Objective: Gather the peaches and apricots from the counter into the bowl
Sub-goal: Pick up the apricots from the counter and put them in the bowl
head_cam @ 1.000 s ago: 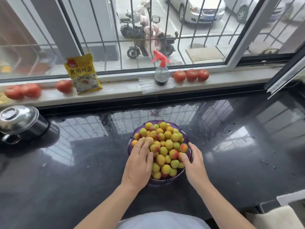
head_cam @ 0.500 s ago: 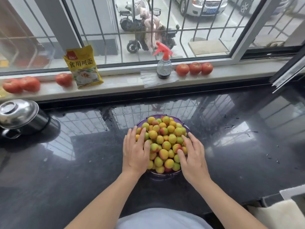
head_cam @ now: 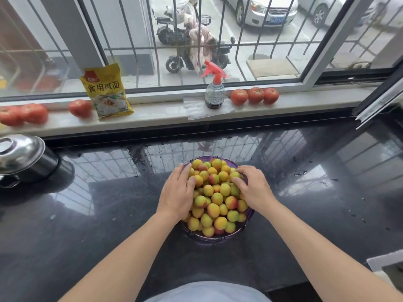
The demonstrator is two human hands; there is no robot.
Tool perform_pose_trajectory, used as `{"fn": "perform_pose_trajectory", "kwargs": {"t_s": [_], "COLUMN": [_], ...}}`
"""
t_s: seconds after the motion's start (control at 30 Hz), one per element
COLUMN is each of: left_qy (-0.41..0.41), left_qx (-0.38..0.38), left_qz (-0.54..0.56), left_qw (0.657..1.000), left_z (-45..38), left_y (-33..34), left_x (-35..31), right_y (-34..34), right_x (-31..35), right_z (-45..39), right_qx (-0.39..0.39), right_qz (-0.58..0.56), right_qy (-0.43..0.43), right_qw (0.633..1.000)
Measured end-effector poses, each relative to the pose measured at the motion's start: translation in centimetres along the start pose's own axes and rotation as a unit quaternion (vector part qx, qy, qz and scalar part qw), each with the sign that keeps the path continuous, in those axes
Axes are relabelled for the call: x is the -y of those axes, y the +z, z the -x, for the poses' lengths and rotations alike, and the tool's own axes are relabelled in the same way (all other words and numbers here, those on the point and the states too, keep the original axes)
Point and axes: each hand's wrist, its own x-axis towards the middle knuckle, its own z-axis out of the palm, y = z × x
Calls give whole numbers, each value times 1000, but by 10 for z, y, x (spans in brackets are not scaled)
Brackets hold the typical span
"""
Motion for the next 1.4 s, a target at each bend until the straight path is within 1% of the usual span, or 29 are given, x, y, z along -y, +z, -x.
{"fn": "perform_pose_trajectory", "kwargs": {"t_s": [0.07, 0.1, 0.17, 0.23, 0.33, 0.47, 0.53, 0.6, 0.67, 0.73, 0.8, 0.87, 0.9, 0.97, 1.03, 1.1, 1.2, 1.27, 1.37, 1.4], "left_qy": [-20, -14, 41, 86, 50, -21, -27, -20, -27, -28, -18, -17, -21, -53, -128, -183, -197, -195, -186, -165], "left_qx": [-12, -18, -20, -4, -3, -60, -68, -51, -21, 21, 55, 76, 70, 4, -57, -64, -52, -57, -120, -136], "left_qz": [38, 41, 3, -36, 9, 131, 132, 97, 64, 39, 8, 20, 48, 135, 216, 259, 278, 253, 198, 187], "left_qw": [999, 999, 999, 996, 999, 989, 989, 994, 997, 999, 998, 997, 996, 989, 966, 946, 939, 946, 955, 959], "left_z": [-4, -5, -5, -4, -3, -7, -7, -9, -12, -16, -18, -16, -14, -8, 2, 18, 45, 58, 63, 63], "left_y": [-3, -5, -7, -6, -3, -6, -6, -4, -4, -6, -9, -12, -13, -15, -17, -16, -6, -1, -5, -7], "left_x": [-2, -3, -2, 1, 3, -2, -4, -4, -4, -3, -2, 2, 3, 2, -2, -1, 9, 13, 9, 5], "right_y": [-4, -5, -7, -5, 1, -3, -6, -4, 3, 8, 12, 14, 14, 10, 9, 12, 16, 19, 23, 23], "right_x": [0, 0, 1, 2, 1, 6, 11, 13, 9, 6, 7, 9, 10, 10, 5, 0, -2, -1, -1, -2], "right_z": [-10, -15, -26, -33, -33, -22, -9, 6, 15, 16, 12, 9, 9, 12, 19, 29, 40, 43, 46, 47], "right_qx": [-30, -40, -44, -25, -1, -55, -71, -70, -82, -106, -114, -107, -109, -125, -132, -131, -141, -153, -157, -157], "right_qz": [-33, -38, -38, -33, -50, -99, -120, -105, -74, -71, -74, -75, -84, -115, -139, -150, -166, -176, -181, -178], "right_qy": [34, 50, 74, 89, 106, 89, 59, 14, -14, -2, 4, 9, 23, 59, 84, 95, 109, 115, 124, 127], "right_qw": [998, 997, 996, 995, 993, 990, 988, 992, 994, 992, 991, 991, 990, 984, 978, 975, 970, 966, 963, 963]}}
